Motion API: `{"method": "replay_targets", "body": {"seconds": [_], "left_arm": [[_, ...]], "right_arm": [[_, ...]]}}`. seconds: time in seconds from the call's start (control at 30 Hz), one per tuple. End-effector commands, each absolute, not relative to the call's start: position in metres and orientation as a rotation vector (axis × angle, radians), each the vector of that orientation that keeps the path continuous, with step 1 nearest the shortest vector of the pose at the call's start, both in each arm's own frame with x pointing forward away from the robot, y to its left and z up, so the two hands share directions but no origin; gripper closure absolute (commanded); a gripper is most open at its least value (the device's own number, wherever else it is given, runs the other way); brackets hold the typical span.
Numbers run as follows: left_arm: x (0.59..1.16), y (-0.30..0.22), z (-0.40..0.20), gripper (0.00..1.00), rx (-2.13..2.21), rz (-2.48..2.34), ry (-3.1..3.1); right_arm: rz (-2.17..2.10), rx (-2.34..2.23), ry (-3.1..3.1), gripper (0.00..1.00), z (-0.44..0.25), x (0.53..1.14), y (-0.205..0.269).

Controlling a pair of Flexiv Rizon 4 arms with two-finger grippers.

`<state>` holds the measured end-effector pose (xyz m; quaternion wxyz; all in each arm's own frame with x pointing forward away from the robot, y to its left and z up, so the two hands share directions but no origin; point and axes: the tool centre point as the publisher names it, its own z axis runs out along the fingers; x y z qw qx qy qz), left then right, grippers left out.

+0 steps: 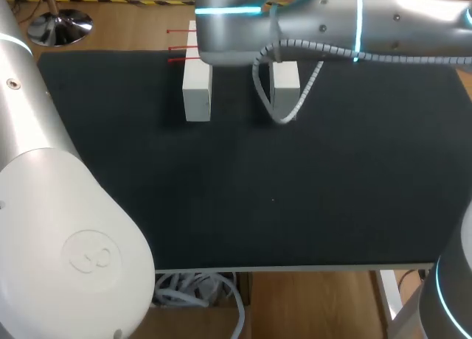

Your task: Grab the tape and strap the tape.

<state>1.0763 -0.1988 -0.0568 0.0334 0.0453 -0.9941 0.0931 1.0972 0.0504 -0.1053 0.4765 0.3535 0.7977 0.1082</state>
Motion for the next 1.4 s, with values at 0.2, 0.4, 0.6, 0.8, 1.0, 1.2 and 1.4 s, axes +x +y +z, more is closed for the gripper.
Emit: {"method": "replay_targets", "body": {"seconds": [0.2, 0.4, 0.6, 0.8, 1.0, 1.2, 1.4], "left_arm": [[1.076, -0.199, -0.056, 1.0, 0.139, 0.282, -3.057], [1.076, -0.199, -0.056, 1.0, 0.139, 0.282, -3.057], [1.076, -0.199, -0.056, 1.0, 0.139, 0.282, -3.057], [1.076, -0.199, -0.056, 1.0, 0.139, 0.282, -3.057], [1.076, -0.199, -0.056, 1.0, 0.139, 0.282, -3.057], [1.076, -0.199, -0.056, 1.0, 0.139, 0.282, -3.057], [1.076, -0.199, -0.056, 1.0, 0.139, 0.282, -3.057]], "right_arm": [[0.494, 0.583, 2.021, 1.0, -0.102, 1.088, 0.03], [0.508, 0.546, 1.934, 1.0, -0.102, 1.1, 0.027], [0.492, 0.532, 1.891, 1.0, -0.104, 1.103, 0.025], [0.447, 0.504, 1.856, 1.0, -0.108, 1.106, 0.025], [0.433, 0.489, 1.906, 1.0, -0.113, 1.098, 0.035], [0.427, 0.438, 1.922, 1.0, -0.116, 1.096, 0.042], [0.42, 0.433, 1.874, 1.0, -0.112, 1.101, 0.047]]}}
